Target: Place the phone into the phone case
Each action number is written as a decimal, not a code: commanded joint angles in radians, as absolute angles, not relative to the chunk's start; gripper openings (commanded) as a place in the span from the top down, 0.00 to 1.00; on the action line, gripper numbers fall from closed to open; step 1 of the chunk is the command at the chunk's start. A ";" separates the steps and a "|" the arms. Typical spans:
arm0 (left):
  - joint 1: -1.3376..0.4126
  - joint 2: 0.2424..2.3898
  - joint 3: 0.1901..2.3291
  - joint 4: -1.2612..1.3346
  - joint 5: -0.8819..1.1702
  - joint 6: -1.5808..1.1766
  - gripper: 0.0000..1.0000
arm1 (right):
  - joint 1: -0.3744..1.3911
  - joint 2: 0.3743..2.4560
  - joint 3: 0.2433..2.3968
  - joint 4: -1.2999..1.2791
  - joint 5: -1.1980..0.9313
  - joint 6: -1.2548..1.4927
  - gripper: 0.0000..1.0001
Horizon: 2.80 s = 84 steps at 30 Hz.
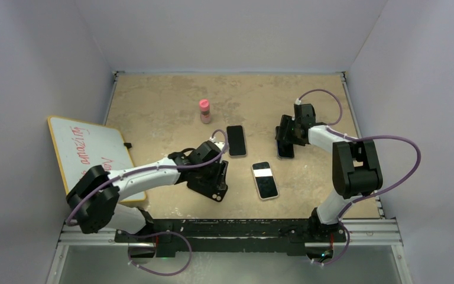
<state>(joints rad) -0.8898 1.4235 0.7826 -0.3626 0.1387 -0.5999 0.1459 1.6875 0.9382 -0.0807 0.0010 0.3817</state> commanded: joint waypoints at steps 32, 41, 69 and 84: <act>-0.812 1.250 0.587 -0.424 -0.122 -0.808 0.62 | 0.284 1.424 0.987 -0.187 -0.084 0.385 0.68; -0.750 1.284 0.620 -0.293 -0.064 -0.734 0.64 | 0.324 1.318 0.970 -0.198 -0.140 0.419 0.68; -0.661 0.928 0.887 -0.488 -0.118 -0.580 0.09 | 0.669 1.302 0.929 -0.022 -0.170 0.598 0.70; -0.480 0.888 1.017 -0.588 -0.224 -0.541 0.00 | 0.952 1.467 0.986 0.056 -0.057 0.634 0.70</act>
<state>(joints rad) -0.5095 0.9451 0.9459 -0.5747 -0.1177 -0.5858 0.8989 1.4425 0.9264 -0.0299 -0.0994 0.6071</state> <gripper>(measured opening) 0.998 0.710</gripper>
